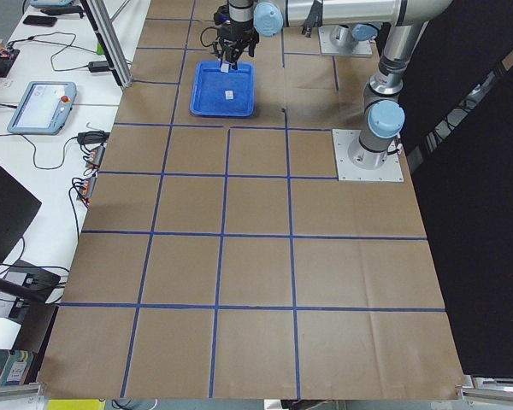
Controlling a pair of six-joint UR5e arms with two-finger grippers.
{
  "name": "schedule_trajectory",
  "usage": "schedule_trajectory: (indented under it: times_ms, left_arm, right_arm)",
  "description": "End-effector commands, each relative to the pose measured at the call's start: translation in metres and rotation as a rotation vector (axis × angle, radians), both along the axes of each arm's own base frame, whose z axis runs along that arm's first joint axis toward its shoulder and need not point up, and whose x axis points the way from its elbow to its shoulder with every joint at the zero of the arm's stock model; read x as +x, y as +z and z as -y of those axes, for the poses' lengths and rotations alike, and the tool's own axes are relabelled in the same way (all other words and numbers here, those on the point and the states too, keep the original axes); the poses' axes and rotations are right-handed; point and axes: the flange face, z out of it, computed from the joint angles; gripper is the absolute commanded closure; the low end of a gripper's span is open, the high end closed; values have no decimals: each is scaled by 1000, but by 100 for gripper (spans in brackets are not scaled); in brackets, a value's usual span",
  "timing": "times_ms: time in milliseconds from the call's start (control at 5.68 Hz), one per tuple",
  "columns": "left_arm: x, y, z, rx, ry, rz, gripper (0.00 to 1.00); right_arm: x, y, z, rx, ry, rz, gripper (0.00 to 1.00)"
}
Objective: Assemble white blocks and place on blue tray
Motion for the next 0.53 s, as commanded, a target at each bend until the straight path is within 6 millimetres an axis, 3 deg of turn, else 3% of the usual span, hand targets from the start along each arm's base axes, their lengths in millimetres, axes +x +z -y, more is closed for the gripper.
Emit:
schedule_trajectory:
  times_ms: [0, 352]
  left_arm:
    - [3, 30, -15, -1, 310, 5, 1]
    - [0, 63, -15, -57, 354, -21, 1]
  right_arm:
    - [24, -26, -7, 17, 12, 10, 84]
    - [32, -40, -4, 3, 20, 16, 84]
